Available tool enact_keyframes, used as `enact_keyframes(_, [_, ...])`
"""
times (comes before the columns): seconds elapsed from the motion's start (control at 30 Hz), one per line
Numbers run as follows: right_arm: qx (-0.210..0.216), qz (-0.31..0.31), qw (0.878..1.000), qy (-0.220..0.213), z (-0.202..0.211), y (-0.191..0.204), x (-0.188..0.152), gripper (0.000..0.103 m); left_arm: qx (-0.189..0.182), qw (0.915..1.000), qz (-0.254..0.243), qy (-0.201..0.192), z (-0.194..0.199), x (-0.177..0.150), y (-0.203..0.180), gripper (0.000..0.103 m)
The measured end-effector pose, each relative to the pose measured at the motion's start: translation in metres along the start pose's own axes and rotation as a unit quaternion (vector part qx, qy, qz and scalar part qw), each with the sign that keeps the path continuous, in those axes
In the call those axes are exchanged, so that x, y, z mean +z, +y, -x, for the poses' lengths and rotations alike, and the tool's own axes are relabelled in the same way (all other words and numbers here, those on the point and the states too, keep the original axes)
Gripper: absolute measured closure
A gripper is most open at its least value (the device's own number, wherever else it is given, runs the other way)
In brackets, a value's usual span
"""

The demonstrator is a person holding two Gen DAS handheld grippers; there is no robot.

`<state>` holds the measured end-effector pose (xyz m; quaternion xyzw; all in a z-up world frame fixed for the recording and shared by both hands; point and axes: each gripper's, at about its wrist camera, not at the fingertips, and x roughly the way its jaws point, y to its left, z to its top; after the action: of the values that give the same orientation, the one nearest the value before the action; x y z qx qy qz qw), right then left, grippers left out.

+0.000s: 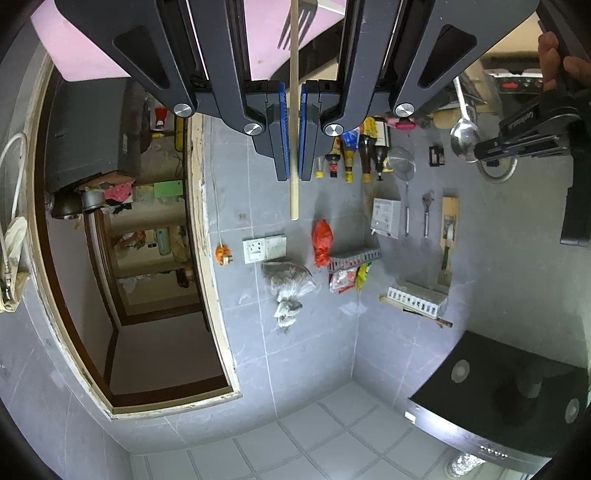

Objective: Organize utensils
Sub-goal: 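Drop the chopstick into the caddy while the left gripper drops the spoon in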

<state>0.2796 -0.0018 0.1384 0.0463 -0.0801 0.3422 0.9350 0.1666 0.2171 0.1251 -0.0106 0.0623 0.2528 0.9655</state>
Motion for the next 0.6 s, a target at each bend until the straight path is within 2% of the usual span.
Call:
enact_keyframes(0.43, [-0.009,0.003,0.999,0.048,-0.011,-0.007,-0.036,0.100,0.004,0.9986,-0.053,-0.006,-0.020,-0.042,-0.031,0.102])
enact_keyframes(0.6, [-0.004,0.000,0.997,0.072,-0.011,-0.008,-0.045,0.100,-0.012,0.9972,-0.074,-0.005,-0.020,-0.051,-0.046,0.102])
